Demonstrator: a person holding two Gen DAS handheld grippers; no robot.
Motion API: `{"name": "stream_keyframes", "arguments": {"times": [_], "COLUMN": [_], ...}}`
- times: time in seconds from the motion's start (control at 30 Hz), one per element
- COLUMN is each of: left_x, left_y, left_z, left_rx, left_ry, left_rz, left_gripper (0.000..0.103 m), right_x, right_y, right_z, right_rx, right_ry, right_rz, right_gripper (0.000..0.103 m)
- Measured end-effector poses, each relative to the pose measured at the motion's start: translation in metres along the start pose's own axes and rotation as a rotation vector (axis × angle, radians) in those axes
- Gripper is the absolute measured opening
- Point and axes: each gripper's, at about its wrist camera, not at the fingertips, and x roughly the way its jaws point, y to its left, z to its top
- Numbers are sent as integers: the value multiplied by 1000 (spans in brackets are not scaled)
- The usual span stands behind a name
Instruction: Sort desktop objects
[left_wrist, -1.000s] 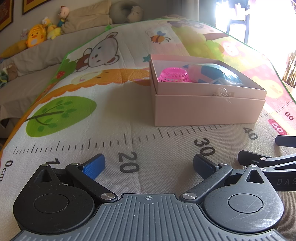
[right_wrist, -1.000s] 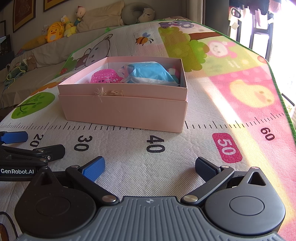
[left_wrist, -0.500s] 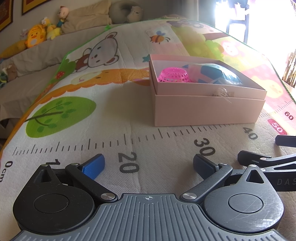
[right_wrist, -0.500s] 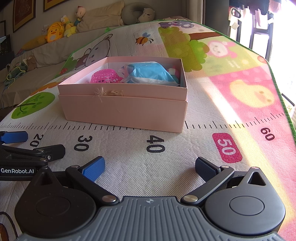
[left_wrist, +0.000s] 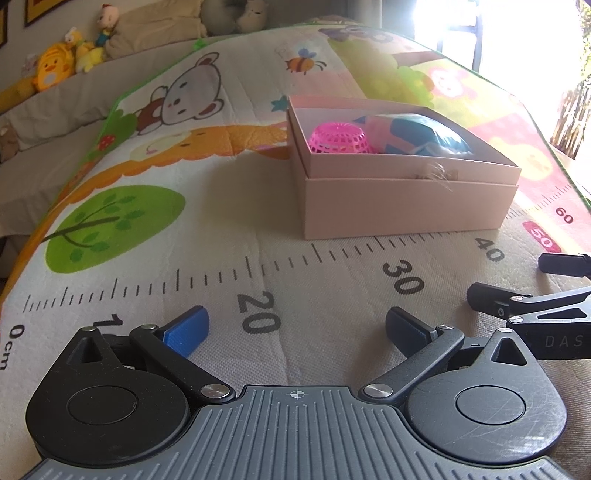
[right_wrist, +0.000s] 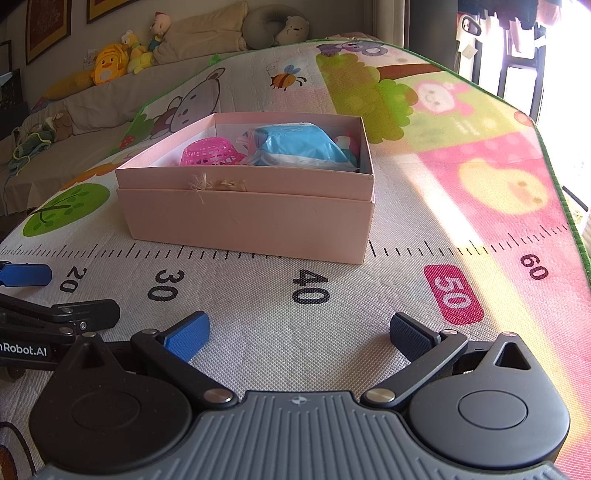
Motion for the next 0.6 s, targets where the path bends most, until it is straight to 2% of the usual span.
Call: {"name": "stream_keyframes", "arguments": {"times": [0.6], "left_x": [-2], "left_y": [6], "left_z": [1], "left_rx": [-27], "left_ry": [-6], "left_rz": [-28], "left_gripper": [103], "right_x": [0], "right_y": [0], "right_z": [0], "right_rx": [0], "right_ry": [0], "right_rz": [0], "right_gripper": [103]}}
